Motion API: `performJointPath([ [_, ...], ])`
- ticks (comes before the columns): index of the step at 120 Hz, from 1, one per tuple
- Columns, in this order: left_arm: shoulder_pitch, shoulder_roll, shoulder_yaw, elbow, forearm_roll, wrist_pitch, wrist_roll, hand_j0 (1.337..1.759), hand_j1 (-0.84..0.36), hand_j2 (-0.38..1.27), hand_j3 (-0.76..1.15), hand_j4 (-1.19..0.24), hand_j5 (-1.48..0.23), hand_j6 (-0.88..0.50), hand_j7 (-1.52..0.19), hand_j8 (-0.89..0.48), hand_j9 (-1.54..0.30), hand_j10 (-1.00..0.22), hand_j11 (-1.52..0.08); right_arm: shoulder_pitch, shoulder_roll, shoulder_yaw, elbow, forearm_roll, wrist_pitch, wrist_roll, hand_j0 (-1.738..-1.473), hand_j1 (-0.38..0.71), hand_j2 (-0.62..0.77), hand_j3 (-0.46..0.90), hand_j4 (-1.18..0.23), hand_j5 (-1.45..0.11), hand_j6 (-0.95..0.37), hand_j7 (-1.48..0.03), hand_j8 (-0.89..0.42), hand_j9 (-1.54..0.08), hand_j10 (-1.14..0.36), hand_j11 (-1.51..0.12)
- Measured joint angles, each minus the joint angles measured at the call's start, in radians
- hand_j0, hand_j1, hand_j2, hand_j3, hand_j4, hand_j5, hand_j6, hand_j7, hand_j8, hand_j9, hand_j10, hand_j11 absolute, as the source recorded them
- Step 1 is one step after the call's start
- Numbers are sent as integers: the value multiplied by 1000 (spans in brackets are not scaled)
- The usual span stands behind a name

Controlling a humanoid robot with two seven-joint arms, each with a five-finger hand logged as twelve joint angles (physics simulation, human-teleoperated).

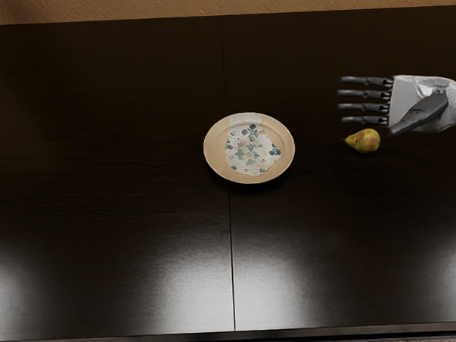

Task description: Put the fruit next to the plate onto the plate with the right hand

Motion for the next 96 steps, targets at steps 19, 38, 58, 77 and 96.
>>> performJointPath([
  [19,0,0,-2,0,0,0,0,1658,334,3,0,-13,-17,-13,-17,-13,-17,-13,-17,-3,-2,1,-9,17,2,0,-1658,-348,0,0,0,-1,3,-1,2,-1,1,-1],
  [38,1,0,-2,0,0,0,0,1658,334,3,0,-13,-17,-13,-17,-13,-17,-13,-17,43,52,3,-13,-117,2,0,-1658,-349,1,0,0,0,4,0,3,0,2,0],
  [58,1,0,-1,0,0,0,0,1658,334,3,0,-13,-17,-13,-17,-13,-17,-13,-17,121,166,4,-13,-440,0,0,-1658,-349,0,0,0,0,2,0,2,0,1,0],
  [77,0,0,1,1,0,0,0,1658,334,3,0,-13,-17,-13,-17,-13,-17,-13,-17,169,220,-5,-8,-694,-135,0,-1658,-349,0,0,0,0,0,0,0,0,0,0],
  [96,0,0,0,1,1,0,0,1658,334,3,0,-13,-17,-13,-17,-13,-17,-13,-17,262,260,-119,-2,-901,-345,0,-1658,-349,0,0,-1,0,-1,0,0,0,0,0],
])
